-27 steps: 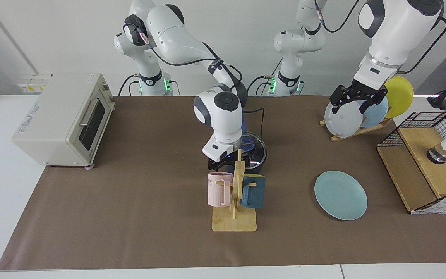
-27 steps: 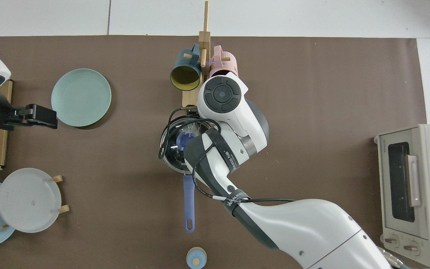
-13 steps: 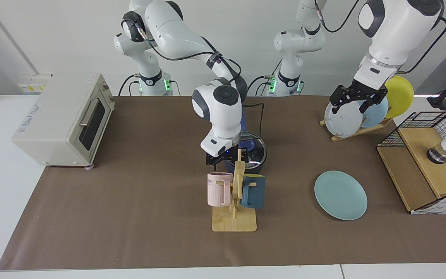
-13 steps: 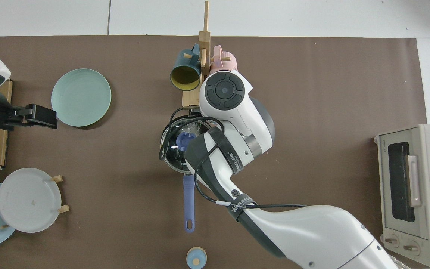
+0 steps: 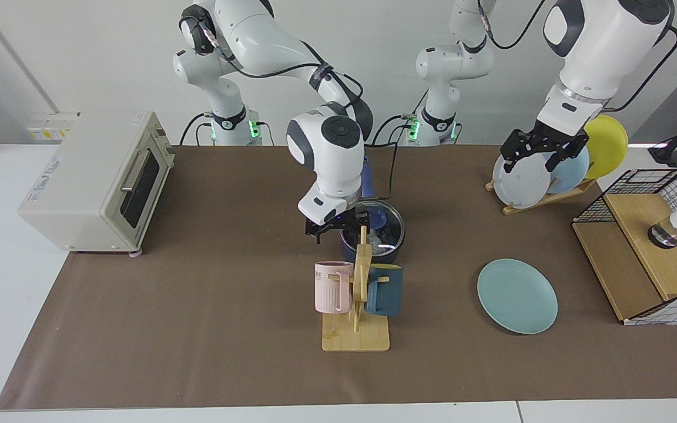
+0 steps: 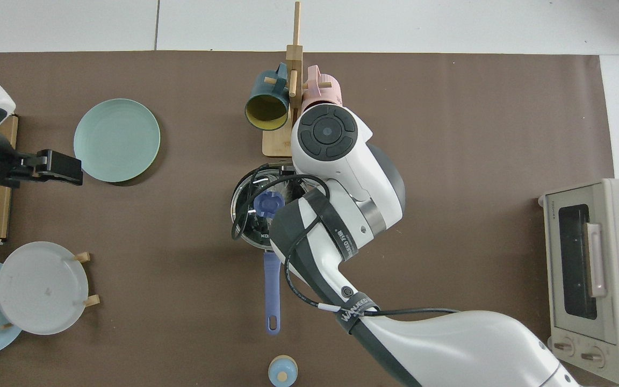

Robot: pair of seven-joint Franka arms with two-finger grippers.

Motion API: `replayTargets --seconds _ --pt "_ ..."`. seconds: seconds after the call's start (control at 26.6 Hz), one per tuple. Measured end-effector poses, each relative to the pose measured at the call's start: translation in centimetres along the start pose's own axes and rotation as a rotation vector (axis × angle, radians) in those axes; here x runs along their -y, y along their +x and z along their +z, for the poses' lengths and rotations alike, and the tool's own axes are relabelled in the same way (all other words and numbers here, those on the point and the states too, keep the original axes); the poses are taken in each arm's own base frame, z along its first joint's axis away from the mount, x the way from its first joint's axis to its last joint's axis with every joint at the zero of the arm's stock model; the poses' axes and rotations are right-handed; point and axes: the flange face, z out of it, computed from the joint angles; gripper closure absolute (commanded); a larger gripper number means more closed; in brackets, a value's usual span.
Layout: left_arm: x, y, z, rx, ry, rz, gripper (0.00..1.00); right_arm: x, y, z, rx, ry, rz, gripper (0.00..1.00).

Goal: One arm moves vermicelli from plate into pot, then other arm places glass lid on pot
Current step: 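Lower the glass lid onto the black pot with the right gripper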

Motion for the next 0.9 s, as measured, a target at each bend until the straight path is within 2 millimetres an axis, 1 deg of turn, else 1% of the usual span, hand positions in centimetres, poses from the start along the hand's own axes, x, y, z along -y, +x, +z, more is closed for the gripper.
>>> replayTargets --seconds 0.19,0.38,0.68,0.9 --pt "0.0 0.0 0.0 0.0 0.0 0.0 0.0 -0.2 -1.6 1.1 0.033 -0.021 0.048 0.02" --pt "0.0 0.0 0.0 0.0 0.0 0.0 0.0 -0.4 -2.9 1.6 0.05 -0.031 0.06 0.02" --pt "0.0 0.0 0.0 0.0 0.0 0.0 0.0 -0.5 -4.1 1.7 0.069 -0.034 0.092 0.02" --pt "0.0 0.0 0.0 0.0 0.0 0.0 0.0 -0.5 -4.3 1.8 0.07 -0.018 0.099 0.02"
